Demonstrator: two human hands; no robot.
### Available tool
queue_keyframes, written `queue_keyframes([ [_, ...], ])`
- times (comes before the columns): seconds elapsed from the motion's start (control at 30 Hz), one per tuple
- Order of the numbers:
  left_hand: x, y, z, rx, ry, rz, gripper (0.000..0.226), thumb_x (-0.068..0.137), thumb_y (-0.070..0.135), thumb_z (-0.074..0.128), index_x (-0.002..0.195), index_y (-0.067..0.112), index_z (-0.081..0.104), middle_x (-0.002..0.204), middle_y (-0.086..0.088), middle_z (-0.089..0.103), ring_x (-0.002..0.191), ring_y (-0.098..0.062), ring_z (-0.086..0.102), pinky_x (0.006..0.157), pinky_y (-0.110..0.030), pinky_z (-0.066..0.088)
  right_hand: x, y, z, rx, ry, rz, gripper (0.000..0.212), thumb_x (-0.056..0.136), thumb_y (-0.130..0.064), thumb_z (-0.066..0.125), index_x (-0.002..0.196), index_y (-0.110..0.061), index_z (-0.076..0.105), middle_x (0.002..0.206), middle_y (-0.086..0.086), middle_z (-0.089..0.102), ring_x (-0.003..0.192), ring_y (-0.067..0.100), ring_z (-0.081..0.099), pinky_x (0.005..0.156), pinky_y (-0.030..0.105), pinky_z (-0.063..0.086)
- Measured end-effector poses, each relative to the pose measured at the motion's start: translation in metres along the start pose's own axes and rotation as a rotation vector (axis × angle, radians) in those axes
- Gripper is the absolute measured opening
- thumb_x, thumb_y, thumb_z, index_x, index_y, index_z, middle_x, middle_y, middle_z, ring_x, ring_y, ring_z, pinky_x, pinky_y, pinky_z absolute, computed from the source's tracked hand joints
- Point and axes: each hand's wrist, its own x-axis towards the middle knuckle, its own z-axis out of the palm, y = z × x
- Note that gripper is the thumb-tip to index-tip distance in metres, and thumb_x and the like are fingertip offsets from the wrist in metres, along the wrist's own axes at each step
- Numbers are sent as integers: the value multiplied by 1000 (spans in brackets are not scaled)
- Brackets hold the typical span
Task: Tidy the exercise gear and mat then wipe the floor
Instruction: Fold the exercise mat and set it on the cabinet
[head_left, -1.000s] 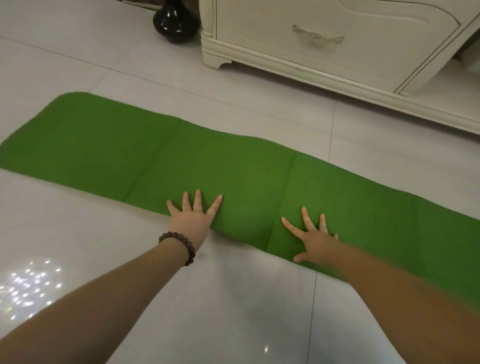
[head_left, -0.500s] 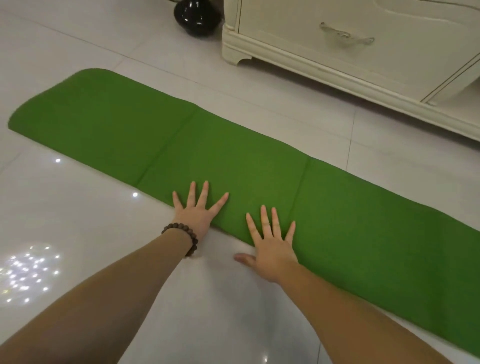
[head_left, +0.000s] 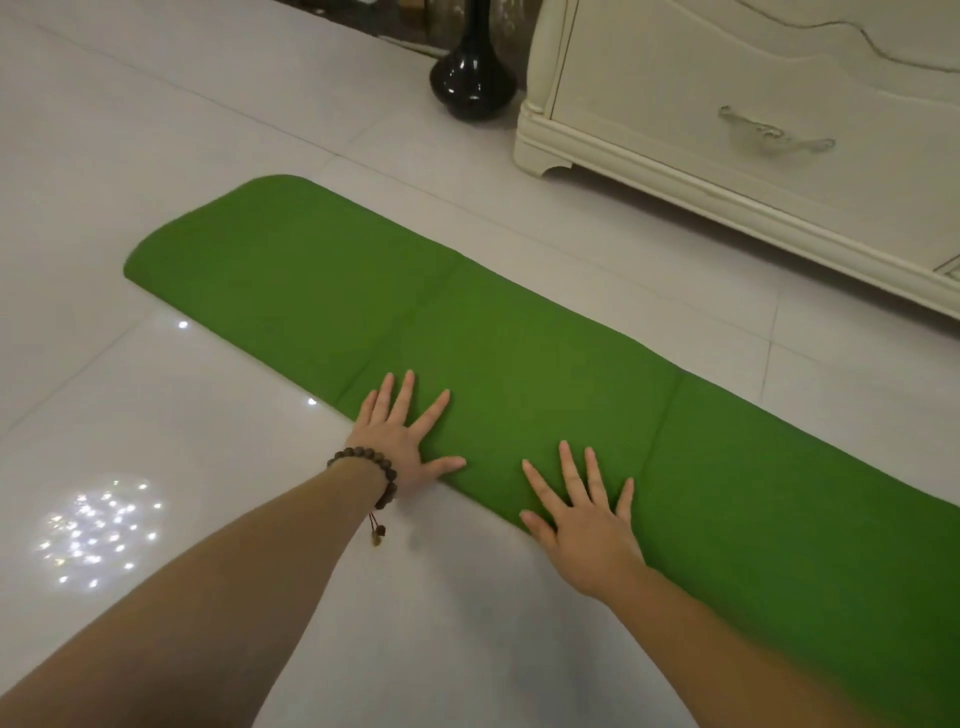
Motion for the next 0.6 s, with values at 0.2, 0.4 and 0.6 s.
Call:
queue_keyframes([
  [0.2,37,-77,-16,-144,25,-328,105,55,98,4,140,48,-30,155,-9,-30,143,-39,-21,116,-56,-4,18,-2,0,-10,-28,50,75,53,-76,-38,125,-55,-42,141,-6,-50,135,26,-39,105,69,-12],
  [0.4,50,-88,2,-277,282,-393,99,61,97,0,146,49,-14,159,-13,-16,143,-42,-17,114,-61,-5,29,-12,2,-124,118,100,62,94,-67,11,149,-40,19,153,10,30,137,38,32,87,78,30],
  [0.6,56,-95,8,-283,318,-385,92,64,92,0,146,51,-14,159,-10,-18,144,-37,-20,112,-62,-8,149,-114,-67,-91,291,-359,54,97,-57,11,146,-46,-7,160,-4,-7,147,23,-9,109,68,-1],
])
